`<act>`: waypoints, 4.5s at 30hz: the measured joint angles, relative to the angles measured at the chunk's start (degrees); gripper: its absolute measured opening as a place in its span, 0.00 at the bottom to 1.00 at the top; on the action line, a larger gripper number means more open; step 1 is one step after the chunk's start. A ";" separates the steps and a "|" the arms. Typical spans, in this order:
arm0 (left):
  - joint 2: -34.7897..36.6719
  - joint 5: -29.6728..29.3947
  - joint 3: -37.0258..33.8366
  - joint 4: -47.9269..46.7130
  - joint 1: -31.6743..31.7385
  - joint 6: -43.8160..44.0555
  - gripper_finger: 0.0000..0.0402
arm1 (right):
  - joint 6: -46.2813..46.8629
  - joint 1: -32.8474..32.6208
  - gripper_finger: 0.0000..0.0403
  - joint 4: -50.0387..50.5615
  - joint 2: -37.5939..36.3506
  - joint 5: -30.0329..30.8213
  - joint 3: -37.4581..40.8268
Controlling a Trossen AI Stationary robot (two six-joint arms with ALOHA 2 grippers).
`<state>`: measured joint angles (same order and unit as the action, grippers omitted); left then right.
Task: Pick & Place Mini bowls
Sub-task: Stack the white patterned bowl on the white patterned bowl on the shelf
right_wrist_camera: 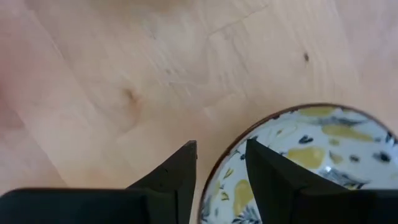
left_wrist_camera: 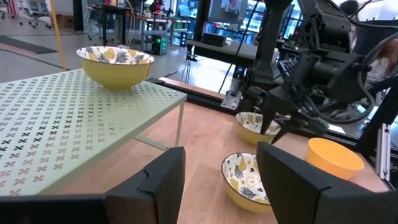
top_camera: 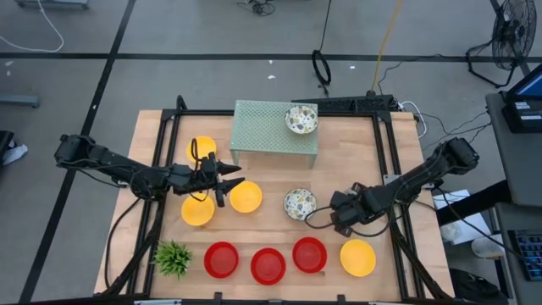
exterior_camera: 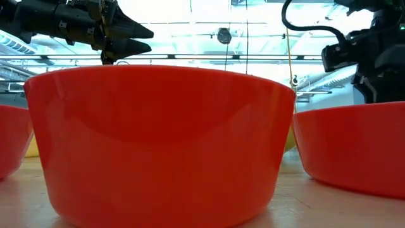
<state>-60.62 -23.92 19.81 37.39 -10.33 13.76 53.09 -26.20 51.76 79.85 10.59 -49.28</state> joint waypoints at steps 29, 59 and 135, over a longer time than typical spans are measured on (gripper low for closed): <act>0.00 -0.11 0.00 -0.26 0.00 -0.25 0.50 | 8.28 0.02 0.02 4.83 0.00 -5.46 0.04; -0.02 -0.11 0.00 -0.37 0.00 0.04 0.50 | -32.29 15.96 0.00 -0.78 0.02 30.34 -26.62; 0.00 -0.13 0.00 -0.37 0.00 -1.32 0.50 | -52.47 38.99 0.04 -43.86 0.00 16.42 -14.43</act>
<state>-60.62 -24.05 19.81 37.01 -10.33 12.44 0.62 12.80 7.90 79.85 27.00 -63.71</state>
